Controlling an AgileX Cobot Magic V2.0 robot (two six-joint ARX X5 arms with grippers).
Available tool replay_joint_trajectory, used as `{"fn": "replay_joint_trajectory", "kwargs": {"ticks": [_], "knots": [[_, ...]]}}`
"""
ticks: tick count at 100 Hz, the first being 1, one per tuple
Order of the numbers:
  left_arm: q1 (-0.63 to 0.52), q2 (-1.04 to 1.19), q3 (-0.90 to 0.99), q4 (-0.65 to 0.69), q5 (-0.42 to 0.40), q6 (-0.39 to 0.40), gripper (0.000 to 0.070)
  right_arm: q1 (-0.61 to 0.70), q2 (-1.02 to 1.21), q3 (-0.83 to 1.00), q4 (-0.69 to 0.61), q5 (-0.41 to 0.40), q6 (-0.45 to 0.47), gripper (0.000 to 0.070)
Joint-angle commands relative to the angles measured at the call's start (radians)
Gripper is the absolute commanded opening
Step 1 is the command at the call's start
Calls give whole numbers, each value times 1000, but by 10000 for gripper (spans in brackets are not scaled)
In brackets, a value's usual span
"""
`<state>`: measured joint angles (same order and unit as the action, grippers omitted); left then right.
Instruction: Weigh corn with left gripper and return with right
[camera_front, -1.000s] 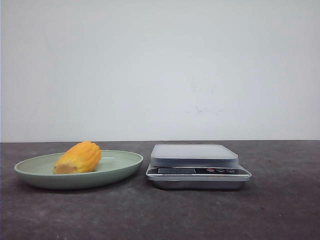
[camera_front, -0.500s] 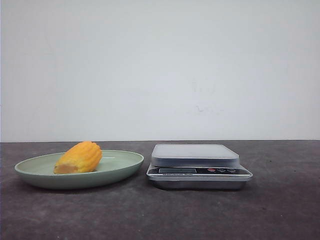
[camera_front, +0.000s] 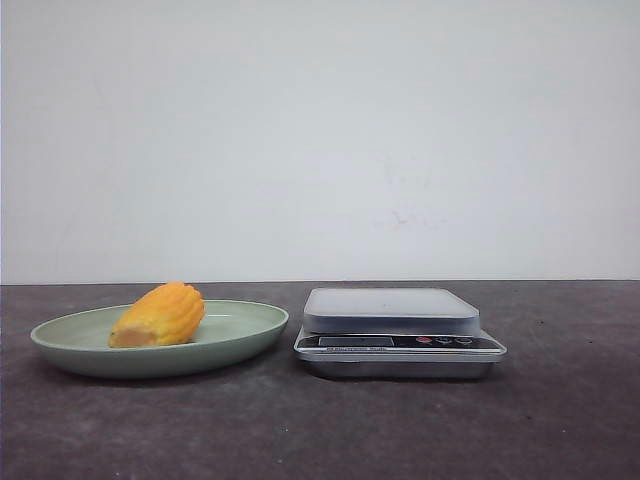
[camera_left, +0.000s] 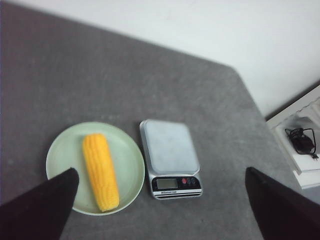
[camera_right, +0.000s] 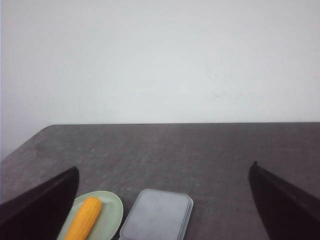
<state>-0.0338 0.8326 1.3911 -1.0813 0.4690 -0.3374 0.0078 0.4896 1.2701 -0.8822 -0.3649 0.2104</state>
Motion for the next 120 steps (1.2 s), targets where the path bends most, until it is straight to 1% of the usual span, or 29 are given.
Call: {"fn": "replay_joint_trajectory", "kwargs": {"ticks": [1, 16, 32, 44, 57, 68, 88, 109, 114, 117, 120], "knots": [[-12, 71, 14, 6, 0, -16, 685, 3, 5, 12, 3, -1, 11, 700], [-87, 236, 14, 6, -11, -6, 680, 3, 5, 11, 3, -1, 10, 700], [-195, 394, 14, 45, -137, 8, 680, 3, 5, 11, -9, 6, -16, 700], [-260, 506, 14, 109, -185, 16, 680, 3, 5, 11, -31, 33, -21, 700], [-308, 627, 14, 189, -188, 8, 680, 3, 5, 11, -60, 33, -35, 700], [-335, 725, 14, 222, -188, -2, 678, 3, 5, 11, -78, 34, -43, 700], [-365, 892, 14, 219, -189, -8, 677, 3, 5, 11, -118, 85, -68, 700], [-380, 1022, 14, 187, -193, -8, 668, 3, 5, 11, -122, 85, -73, 700], [-380, 1044, 14, 182, -197, -8, 641, 3, 5, 11, -122, 85, -73, 700], [-381, 1053, 14, 179, -203, -8, 595, 3, 5, 11, -122, 85, -73, 700], [-381, 1061, 14, 177, -212, -8, 528, 3, 5, 11, -122, 85, -73, 700]]}}
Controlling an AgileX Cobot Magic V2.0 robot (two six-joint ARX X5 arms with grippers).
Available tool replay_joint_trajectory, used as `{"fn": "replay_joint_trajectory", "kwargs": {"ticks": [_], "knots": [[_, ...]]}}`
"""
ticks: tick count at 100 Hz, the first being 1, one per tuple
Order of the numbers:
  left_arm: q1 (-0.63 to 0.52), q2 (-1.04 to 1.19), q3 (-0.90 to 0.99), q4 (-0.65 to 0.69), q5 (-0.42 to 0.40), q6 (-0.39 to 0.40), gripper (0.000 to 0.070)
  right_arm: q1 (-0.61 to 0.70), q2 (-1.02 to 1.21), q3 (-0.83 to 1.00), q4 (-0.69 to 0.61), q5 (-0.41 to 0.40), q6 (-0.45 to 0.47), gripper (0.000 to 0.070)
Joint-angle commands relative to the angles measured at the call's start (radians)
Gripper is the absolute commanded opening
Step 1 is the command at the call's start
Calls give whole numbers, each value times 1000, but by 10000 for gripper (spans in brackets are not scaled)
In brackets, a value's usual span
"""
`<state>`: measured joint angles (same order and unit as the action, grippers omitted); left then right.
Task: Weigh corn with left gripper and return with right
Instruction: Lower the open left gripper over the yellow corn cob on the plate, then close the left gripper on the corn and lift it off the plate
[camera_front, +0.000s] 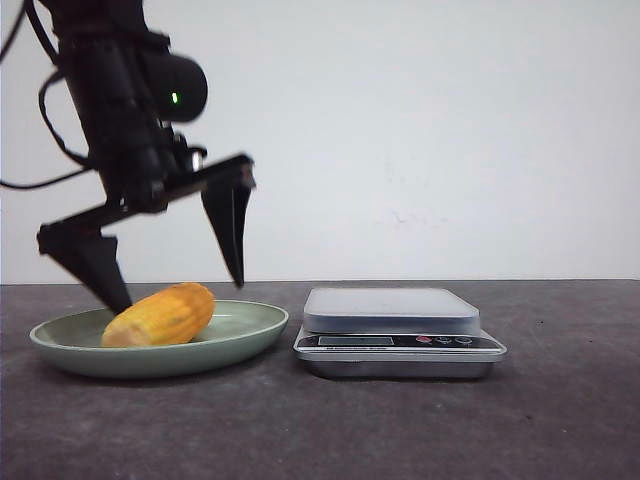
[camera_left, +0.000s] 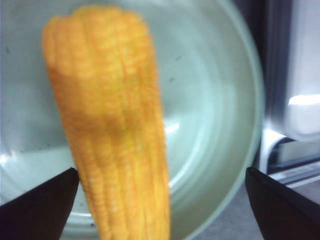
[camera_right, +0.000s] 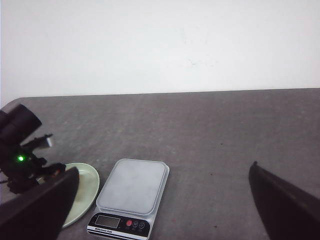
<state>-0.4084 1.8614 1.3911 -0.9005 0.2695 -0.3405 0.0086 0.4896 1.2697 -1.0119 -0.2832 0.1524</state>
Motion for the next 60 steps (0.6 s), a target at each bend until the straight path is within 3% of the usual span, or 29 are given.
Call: {"fn": "replay_joint_trajectory", "kwargs": {"ticks": [1, 6, 14, 28, 37, 60], "knots": [[-6, 34, 14, -3, -15, -4, 501, 2, 5, 11, 8, 4, -15, 700], [-6, 38, 14, -2, -29, 5, 341, 2, 5, 11, 7, 4, -15, 700], [-10, 37, 14, 5, -34, 46, 6, 2, 5, 11, 3, 4, -15, 700], [-12, 32, 14, 3, -28, 76, 11, 3, 5, 11, 0, 4, -15, 700], [-18, 3, 18, 21, 23, 95, 11, 3, 5, 11, 0, 4, -15, 700], [-40, -219, 22, 109, 42, 76, 11, 3, 5, 11, 0, 5, -14, 700]]}}
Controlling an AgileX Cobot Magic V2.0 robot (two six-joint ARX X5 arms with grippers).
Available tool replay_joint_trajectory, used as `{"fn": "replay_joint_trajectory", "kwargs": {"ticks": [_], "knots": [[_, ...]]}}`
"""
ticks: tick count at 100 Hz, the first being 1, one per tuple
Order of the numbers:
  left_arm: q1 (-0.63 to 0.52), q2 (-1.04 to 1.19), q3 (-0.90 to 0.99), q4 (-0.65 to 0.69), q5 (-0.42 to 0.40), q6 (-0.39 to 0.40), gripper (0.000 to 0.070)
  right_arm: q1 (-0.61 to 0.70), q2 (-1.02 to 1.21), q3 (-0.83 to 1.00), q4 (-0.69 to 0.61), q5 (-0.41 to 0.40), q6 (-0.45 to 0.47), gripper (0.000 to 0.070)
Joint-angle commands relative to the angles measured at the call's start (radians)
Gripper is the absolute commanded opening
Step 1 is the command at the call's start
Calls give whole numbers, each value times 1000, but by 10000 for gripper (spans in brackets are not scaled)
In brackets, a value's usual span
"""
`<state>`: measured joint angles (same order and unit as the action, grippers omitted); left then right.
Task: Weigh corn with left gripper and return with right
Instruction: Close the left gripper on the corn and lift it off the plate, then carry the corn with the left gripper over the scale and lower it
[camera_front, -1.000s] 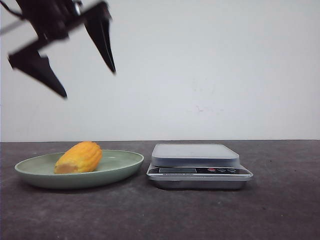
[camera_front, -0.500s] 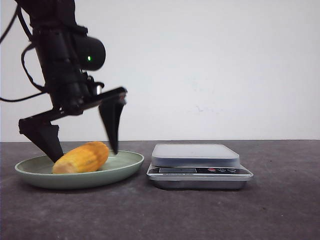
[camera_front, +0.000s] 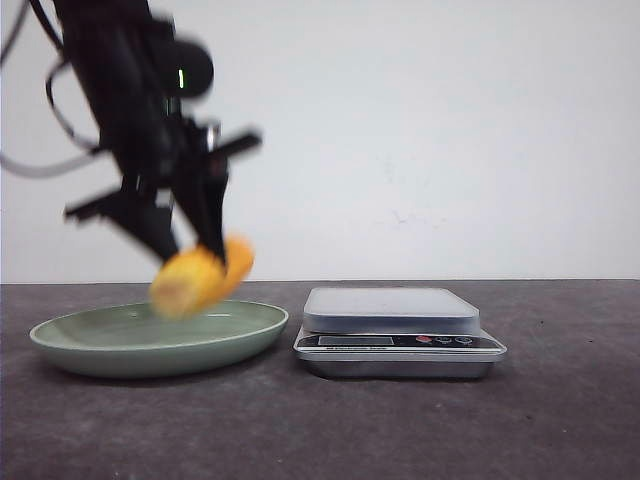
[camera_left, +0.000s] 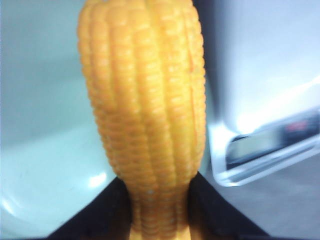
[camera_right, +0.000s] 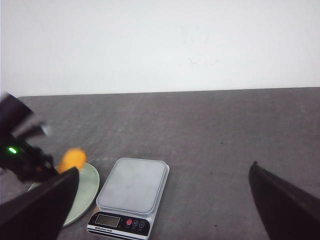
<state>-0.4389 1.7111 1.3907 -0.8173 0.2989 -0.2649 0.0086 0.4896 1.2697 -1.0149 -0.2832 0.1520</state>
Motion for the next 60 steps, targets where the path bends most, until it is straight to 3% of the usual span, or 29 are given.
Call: {"fn": "replay_joint_trajectory", "kwargs": {"ticks": [1, 21, 60], "knots": [[-10, -80, 23, 30, 14, -4, 11, 3, 5, 11, 3, 5, -14, 700], [-39, -326, 23, 93, 26, -39, 11, 29, 5, 11, -24, 4, -14, 700], [-143, -669, 23, 143, 30, 3, 11, 62, 5, 11, -40, 2, -36, 700]]}}
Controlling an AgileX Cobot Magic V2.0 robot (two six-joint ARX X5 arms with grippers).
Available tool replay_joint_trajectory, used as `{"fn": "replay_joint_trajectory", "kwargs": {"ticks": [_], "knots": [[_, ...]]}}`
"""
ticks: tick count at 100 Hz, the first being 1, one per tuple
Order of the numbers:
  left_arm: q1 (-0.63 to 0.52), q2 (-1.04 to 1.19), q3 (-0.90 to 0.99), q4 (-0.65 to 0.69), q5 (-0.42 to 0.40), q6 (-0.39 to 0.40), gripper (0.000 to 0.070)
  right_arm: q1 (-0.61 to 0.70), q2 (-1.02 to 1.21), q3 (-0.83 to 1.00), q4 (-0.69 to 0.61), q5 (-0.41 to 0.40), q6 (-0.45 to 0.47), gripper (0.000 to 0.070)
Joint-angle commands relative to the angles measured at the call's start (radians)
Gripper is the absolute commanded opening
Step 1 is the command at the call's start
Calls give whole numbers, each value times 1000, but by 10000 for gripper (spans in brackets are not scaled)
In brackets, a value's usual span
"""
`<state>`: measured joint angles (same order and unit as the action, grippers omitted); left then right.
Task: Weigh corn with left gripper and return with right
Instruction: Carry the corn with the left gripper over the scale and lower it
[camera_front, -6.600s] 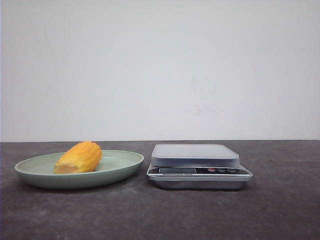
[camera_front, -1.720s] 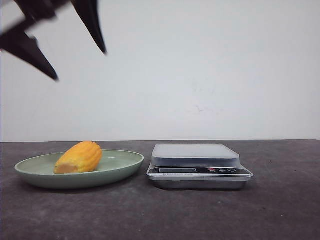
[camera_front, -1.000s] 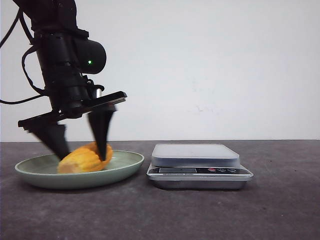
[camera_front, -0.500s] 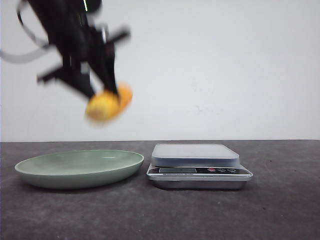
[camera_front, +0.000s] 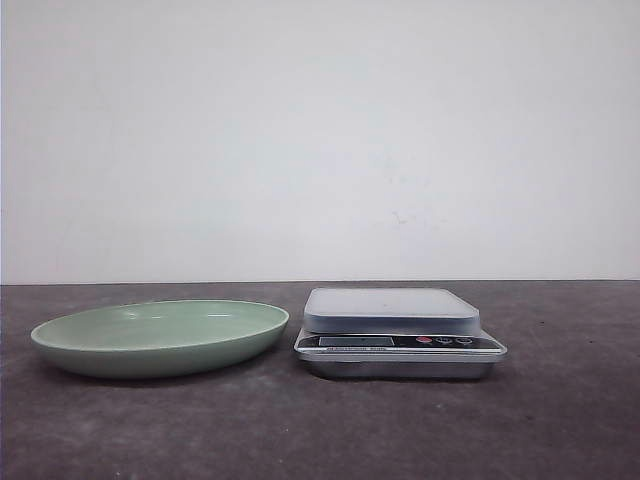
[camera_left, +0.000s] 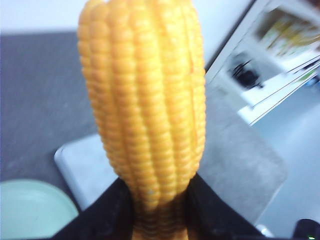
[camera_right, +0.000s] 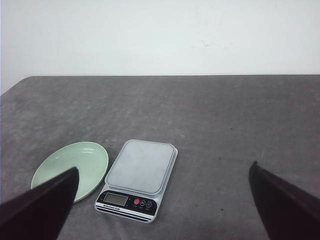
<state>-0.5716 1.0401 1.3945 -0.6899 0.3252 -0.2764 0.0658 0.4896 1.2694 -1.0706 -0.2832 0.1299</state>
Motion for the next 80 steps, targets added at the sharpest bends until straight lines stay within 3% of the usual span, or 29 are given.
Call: {"fn": "replay_joint_trajectory", "kwargs": {"ticks": [1, 22, 36, 59, 80], "knots": [[-11, -2, 19, 16, 2, 14, 11, 5, 5, 11, 15, 2, -14, 700], [-13, -23, 18, 27, -11, 0, 11, 5, 5, 11, 14, -2, -8, 700], [-25, 29, 18, 130, -11, -54, 11, 5, 5, 11, 16, -2, -6, 700], [-58, 222, 18, 317, -11, -187, 11, 5, 5, 11, 22, -4, -6, 700], [-61, 447, 19, 340, -18, -209, 11, 5, 5, 11, 13, -4, -6, 700]]}}
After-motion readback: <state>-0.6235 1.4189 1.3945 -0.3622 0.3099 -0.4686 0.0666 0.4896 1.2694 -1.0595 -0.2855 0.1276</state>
